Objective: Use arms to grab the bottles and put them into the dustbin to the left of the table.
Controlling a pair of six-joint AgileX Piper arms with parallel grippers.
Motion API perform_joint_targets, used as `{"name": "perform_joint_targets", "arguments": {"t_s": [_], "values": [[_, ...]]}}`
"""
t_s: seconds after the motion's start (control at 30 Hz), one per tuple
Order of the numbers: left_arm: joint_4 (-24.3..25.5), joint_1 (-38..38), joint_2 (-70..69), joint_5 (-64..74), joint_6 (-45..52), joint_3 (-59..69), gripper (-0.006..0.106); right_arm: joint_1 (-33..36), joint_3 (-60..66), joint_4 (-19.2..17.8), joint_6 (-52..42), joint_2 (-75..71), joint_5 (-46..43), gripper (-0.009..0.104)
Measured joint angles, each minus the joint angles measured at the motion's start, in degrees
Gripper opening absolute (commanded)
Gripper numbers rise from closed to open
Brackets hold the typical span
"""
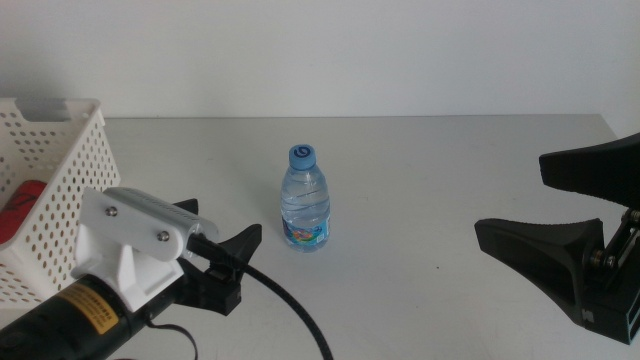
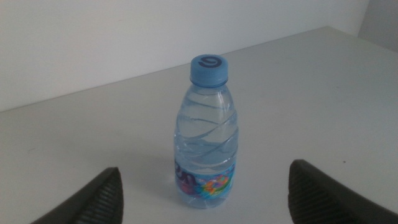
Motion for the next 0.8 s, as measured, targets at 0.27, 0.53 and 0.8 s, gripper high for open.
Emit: {"name": "perform_joint_targets", "arguments": {"t_s": [0.27,0.53,0.8], "values": [[8.1,-0.2,13.2,-4.8,-7.0,-7.9,0.089,0.0,0.0,0.0,0.0,0.0,0.0,0.078],[9.6,0.0,21.9,-5.8,-7.5,-14.9,0.092,0.0,0.0,0.0,0.0,0.0,0.0,0.078],[10.5,1.5,29.0,-6.2,-7.6,-20.3,0.091,0.0,0.0,0.0,0.0,0.0,0.0,0.078]]}}
